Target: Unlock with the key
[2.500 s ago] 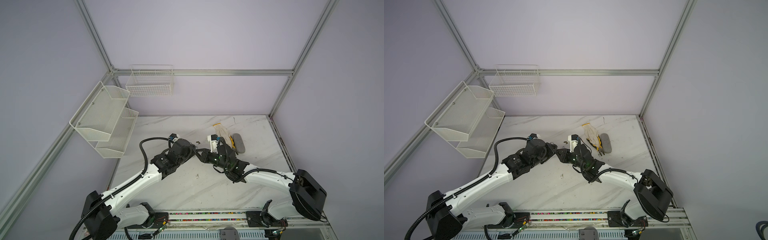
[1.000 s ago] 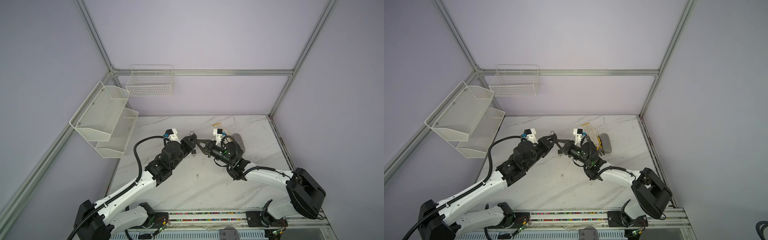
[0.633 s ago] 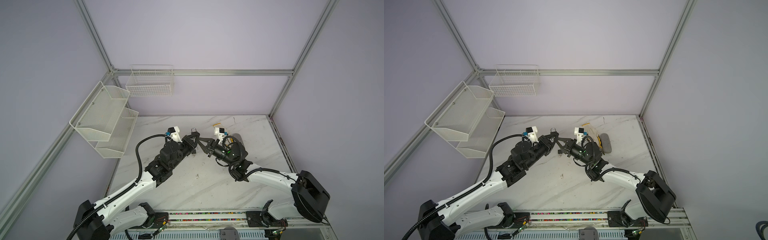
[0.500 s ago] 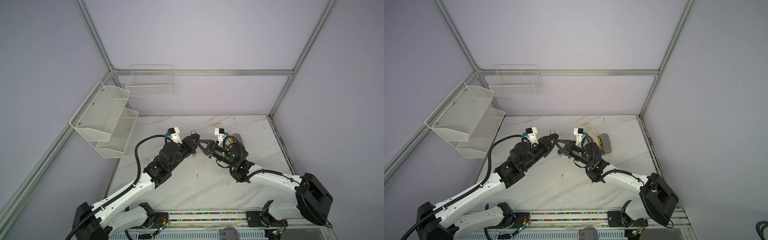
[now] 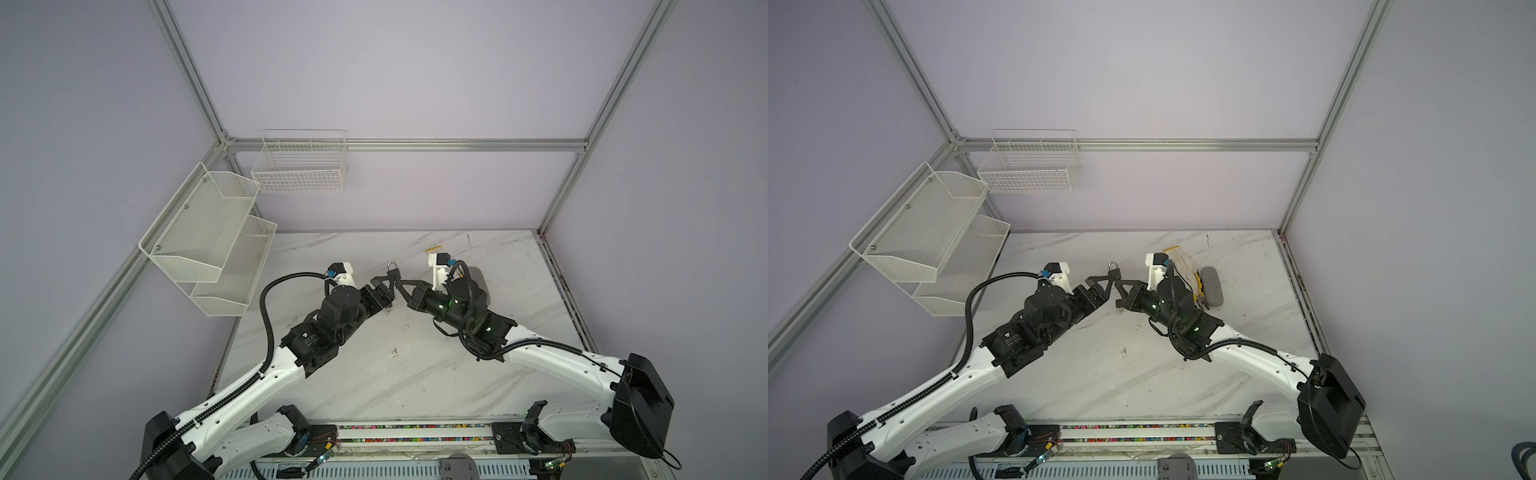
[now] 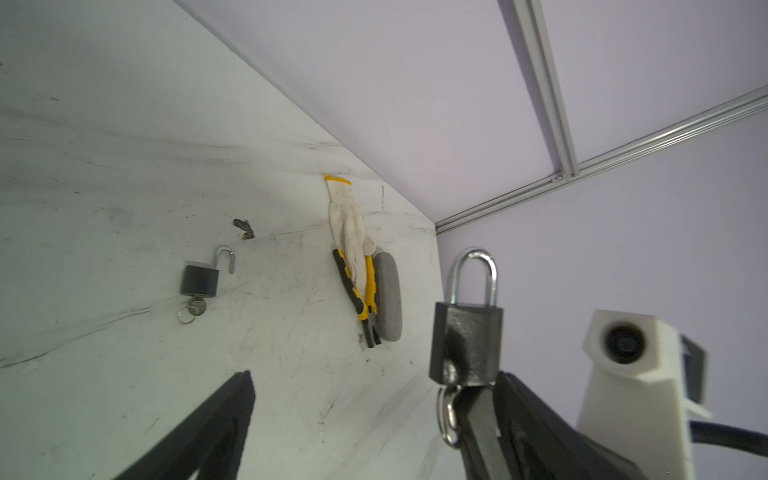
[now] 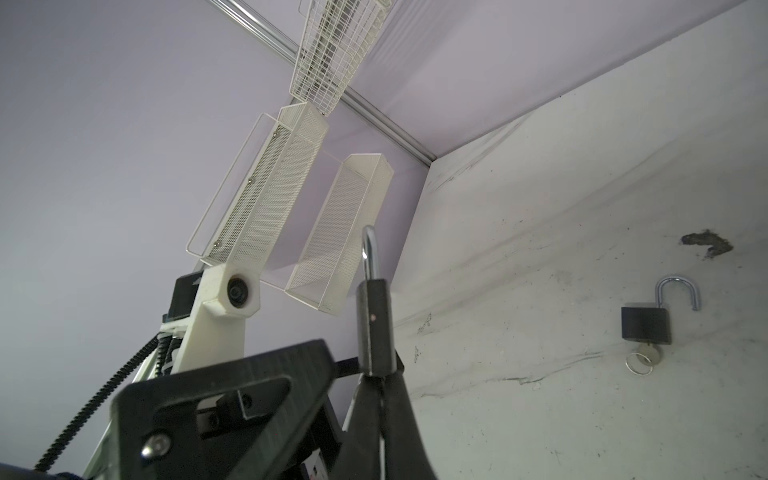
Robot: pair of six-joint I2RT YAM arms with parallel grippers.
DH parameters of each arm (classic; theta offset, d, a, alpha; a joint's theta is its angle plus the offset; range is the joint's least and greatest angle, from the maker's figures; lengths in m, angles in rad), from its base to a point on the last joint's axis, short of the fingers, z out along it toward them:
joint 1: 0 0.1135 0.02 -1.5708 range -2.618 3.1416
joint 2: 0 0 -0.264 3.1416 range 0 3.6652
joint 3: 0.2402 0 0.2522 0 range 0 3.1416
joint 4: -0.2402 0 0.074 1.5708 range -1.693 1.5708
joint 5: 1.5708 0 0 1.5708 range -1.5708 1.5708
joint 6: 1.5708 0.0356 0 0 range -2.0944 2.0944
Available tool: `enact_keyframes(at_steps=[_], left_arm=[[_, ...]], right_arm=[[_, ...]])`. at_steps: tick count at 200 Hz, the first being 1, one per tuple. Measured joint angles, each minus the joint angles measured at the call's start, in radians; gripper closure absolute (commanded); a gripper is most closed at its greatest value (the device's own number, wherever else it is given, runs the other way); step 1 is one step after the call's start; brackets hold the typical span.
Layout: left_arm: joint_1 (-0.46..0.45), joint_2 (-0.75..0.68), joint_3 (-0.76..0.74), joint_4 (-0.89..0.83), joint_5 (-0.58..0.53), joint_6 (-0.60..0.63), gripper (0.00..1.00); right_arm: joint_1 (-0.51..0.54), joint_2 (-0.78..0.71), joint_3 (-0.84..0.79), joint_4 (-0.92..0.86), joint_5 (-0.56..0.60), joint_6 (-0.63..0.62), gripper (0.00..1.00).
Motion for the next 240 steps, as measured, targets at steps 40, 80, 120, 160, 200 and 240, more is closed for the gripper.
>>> enact_keyframes(at_steps=[40,80,120,160,200,240], left_arm=[[0.001,0.111,0.136,-0.098,-0.003,0.067,0.12],[0.006,0.138,0.144,-0.115,-0.016,0.098,0.35],[0.008,0.166,0.151,-0.135,-0.020,0.119,0.46],[0.010,0.177,0.153,-0.138,-0.017,0.119,0.56],[0.021,0.184,0.157,-0.136,0.010,0.108,0.59],[0.030,0.194,0.157,-0.135,0.018,0.092,0.60]], right_arm=[[0.034,0.033,0.075,-0.132,0.068,-0.112,1.00],[0.069,0.068,0.119,-0.229,0.104,-0.193,1.00],[0.077,0.094,0.135,-0.273,0.129,-0.238,1.00],[0.081,0.099,0.145,-0.296,0.145,-0.267,1.00],[0.082,0.100,0.148,-0.303,0.147,-0.299,1.00],[0.082,0.113,0.165,-0.326,0.136,-0.332,1.00]])
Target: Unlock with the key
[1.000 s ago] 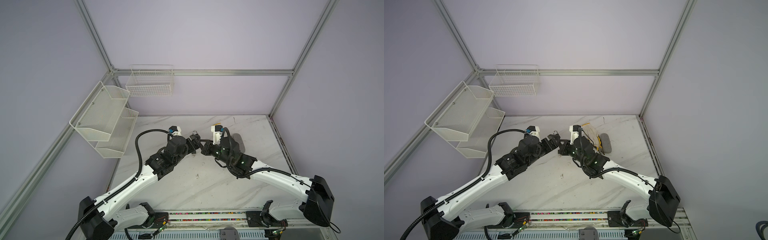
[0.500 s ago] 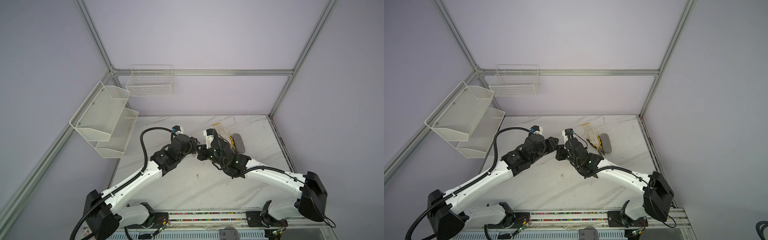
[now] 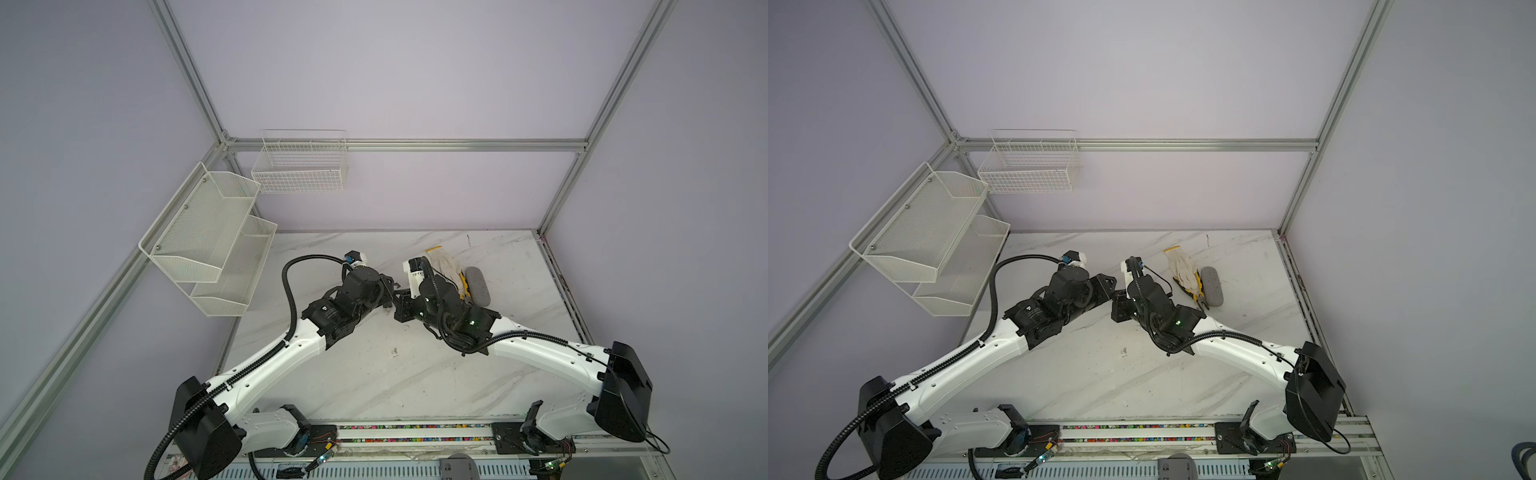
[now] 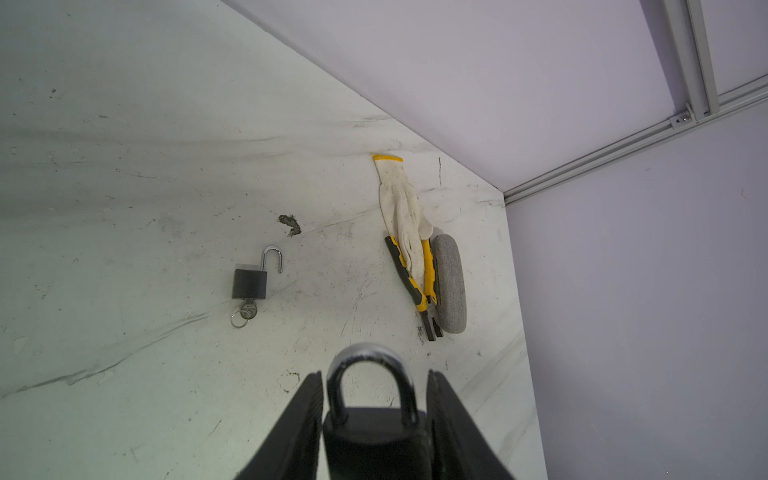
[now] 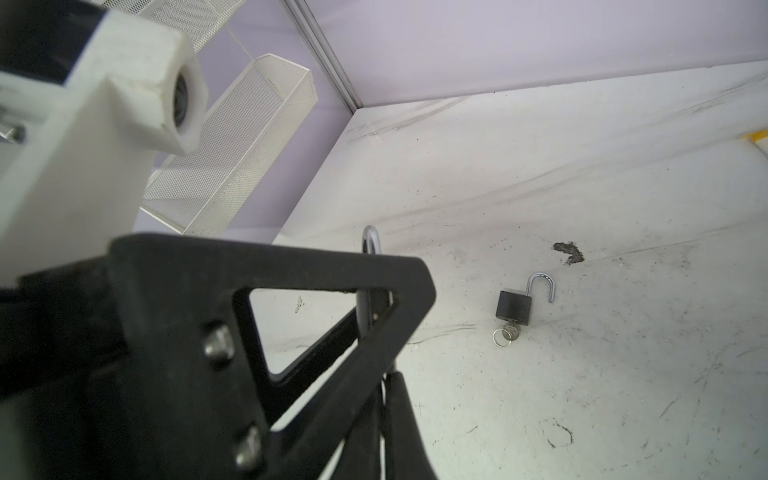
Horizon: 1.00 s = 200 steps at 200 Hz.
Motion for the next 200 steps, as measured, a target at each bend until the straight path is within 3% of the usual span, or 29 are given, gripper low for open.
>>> enact_keyframes(at_steps=[67,94,122,162,200], left_arm=[[0.015,0.013,0.000,0.005,0.020,-0.027,1.00],[0.025,0.000,0.000,0.000,0.040,-0.031,1.00],[0.035,-0.032,-0.001,0.015,0.056,-0.047,1.00],[0.044,-0.064,-0.017,0.091,0.106,-0.057,1.00],[0.056,-0.064,-0.045,0.127,0.160,-0.080,1.00]], right_arm=[[0.000,0.018,0.017,-0.024,0.000,-0.020,1.00],[-0.005,0.016,0.017,-0.014,-0.023,-0.023,1.00],[-0.041,-0.002,0.016,0.019,-0.125,-0.011,1.00],[-0.122,-0.042,-0.063,0.173,-0.319,0.111,1.00],[-0.164,-0.048,-0.144,0.300,-0.420,0.238,1.00]])
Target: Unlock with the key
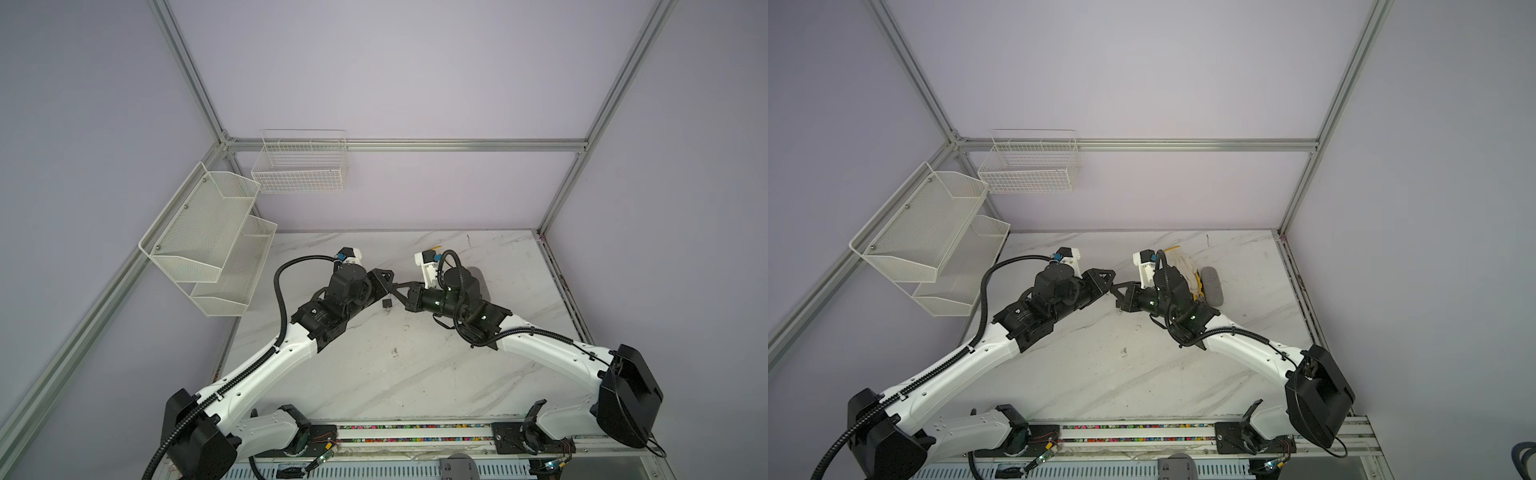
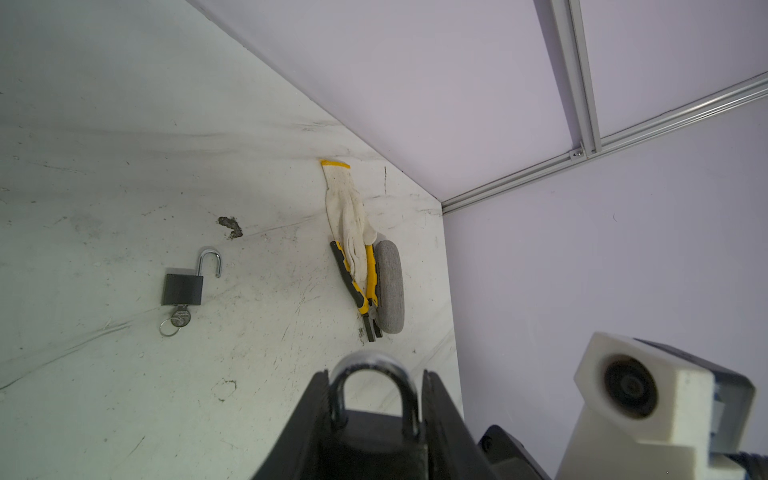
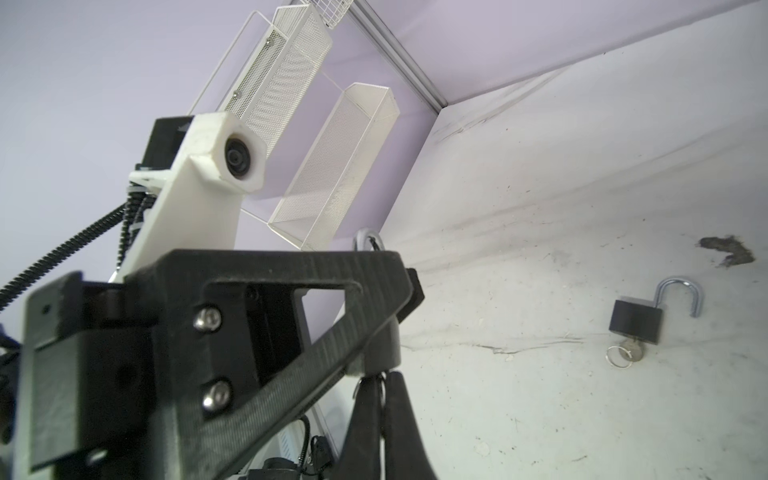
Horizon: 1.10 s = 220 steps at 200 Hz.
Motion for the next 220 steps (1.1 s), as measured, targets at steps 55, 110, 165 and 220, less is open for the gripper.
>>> enact_keyframes(at_steps=[55,110,165,220], left_arm=[[0.000,-0.016,-0.036,0.077,0.044,-0.028,1.00],[0.000,-0.041,-0.036,0.058,0.026,0.023,1.00],[0.001,-0.137,-0.036,-0.111,-0.087,0.226,1.00],[0.000,-0.248,-0.160,-0.062,-0.069,0.491,1.00]], right_arm=[[-0.031,-0.019,-0.088,0.166,-0.074,0.165,1.00],[-0.029,-0.029,-0.047,0.082,-0.053,0.110,0.86],[-0.027,-0.103,0.064,-0.148,0.078,-0.075,0.54],[-0.028,-0.074,0.266,-0.394,0.129,-0.269,0.41]])
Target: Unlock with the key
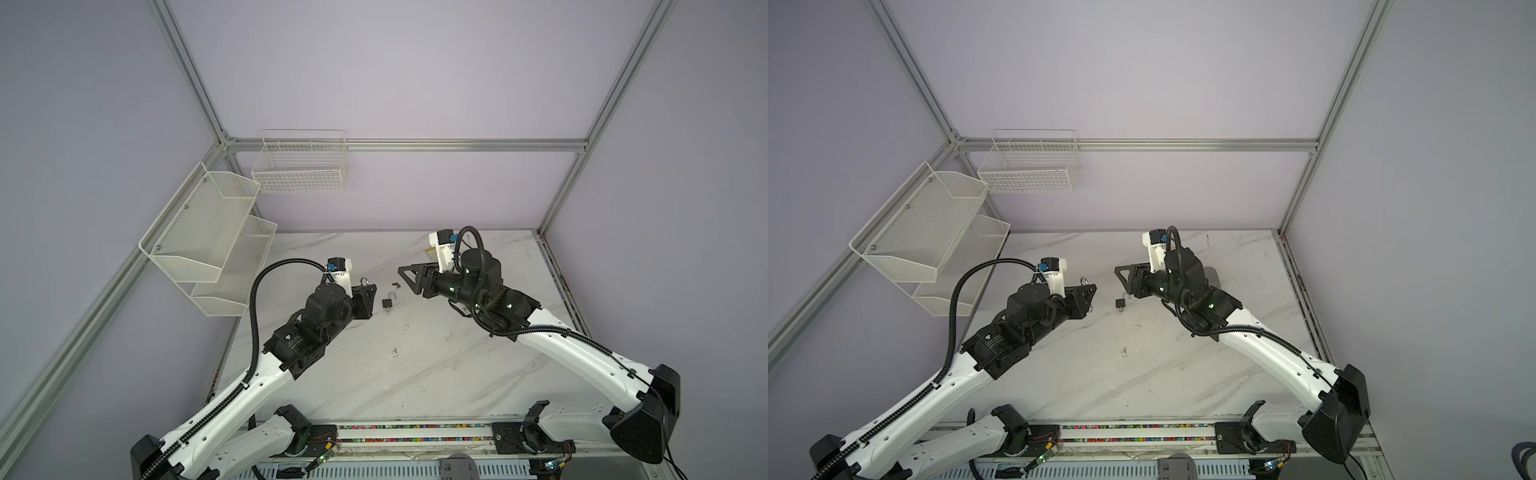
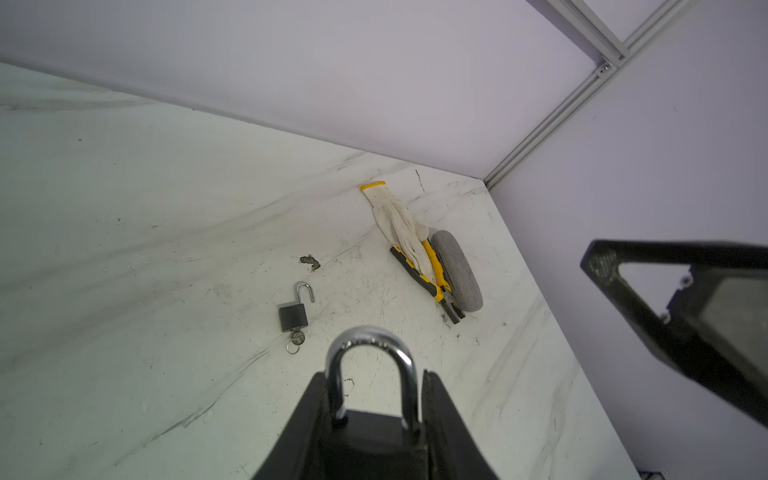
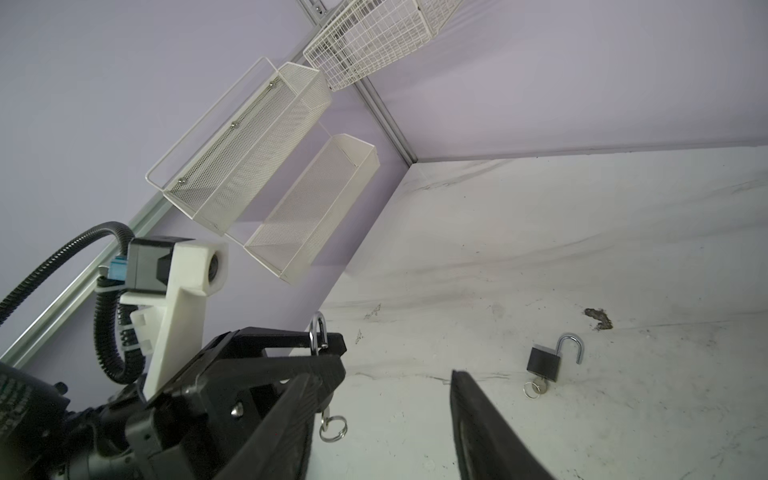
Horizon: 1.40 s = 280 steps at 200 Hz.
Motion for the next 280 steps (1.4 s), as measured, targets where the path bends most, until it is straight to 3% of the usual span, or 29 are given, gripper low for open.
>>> enact_keyframes(at_steps=[44,105,199,280], left_arm=[[-0.026,0.016,-0.108,0.139,0.076,0.207,1.00],[-0.073,0.023,-0.214,0.355,0.081,0.429,1.00],[-0.074,0.025,-0.232,0.428,0.051,0.493,1.00],[-0.075,0.024,-0.232,0.427,0.037,0.520,1.00]], right_arm=[[0.008,0.134,0.165,-0.194,0.000,-0.119,0.36],[0.035,0.227,0.291,-0.377,0.023,-0.201,0.33],[0.058,0.357,0.428,-0.509,0.111,-0.256,0.33],[0.058,0.364,0.465,-0.576,0.152,-0.284,0.33]])
